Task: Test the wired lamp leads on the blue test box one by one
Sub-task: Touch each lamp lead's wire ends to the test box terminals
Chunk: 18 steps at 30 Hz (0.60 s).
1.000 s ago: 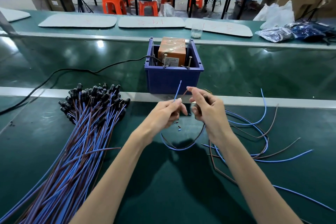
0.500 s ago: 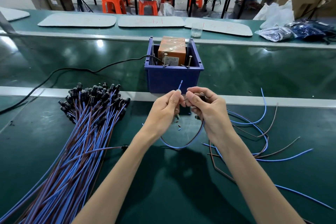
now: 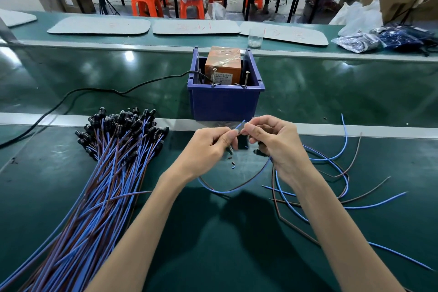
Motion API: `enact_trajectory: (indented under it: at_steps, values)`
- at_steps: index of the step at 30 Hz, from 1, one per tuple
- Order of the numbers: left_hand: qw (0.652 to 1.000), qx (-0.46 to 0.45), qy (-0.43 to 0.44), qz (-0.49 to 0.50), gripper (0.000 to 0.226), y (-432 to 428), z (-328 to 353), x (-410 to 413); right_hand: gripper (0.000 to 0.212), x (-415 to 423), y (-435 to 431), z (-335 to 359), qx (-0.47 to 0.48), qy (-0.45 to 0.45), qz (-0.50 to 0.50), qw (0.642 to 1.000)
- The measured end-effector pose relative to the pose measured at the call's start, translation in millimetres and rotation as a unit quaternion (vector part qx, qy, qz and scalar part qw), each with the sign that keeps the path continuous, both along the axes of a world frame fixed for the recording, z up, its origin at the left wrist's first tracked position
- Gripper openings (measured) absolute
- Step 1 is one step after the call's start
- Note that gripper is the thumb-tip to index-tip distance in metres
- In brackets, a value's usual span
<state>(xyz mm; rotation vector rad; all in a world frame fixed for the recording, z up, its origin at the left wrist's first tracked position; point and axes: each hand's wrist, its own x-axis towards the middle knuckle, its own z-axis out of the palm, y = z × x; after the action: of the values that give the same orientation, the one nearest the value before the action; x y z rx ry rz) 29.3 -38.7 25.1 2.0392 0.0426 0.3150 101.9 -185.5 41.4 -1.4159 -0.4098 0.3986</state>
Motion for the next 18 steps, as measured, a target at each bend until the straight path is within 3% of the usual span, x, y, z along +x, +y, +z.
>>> enact_trajectory:
  at_steps: [3, 7, 12, 18]
  values:
    - [1.000, 0.014, 0.010, -0.001, 0.036, 2, 0, -1, 0.014, -1, 1, -2, -0.049, -0.047, 0.005, 0.998]
    - [0.999, 0.034, 0.013, -0.010, 0.036, 3, -1, -2, 0.016, -3, 3, -5, -0.035, -0.084, 0.002, 0.996]
    - [0.998, 0.045, 0.027, -0.023, 0.036, 6, 0, -2, 0.023, -2, 3, -8, -0.081, -0.206, -0.010, 0.975]
    - [0.998, 0.061, 0.028, -0.016, 0.040, 5, -1, 0, 0.028, 2, 5, -16, -0.155, -0.210, -0.035, 0.965]
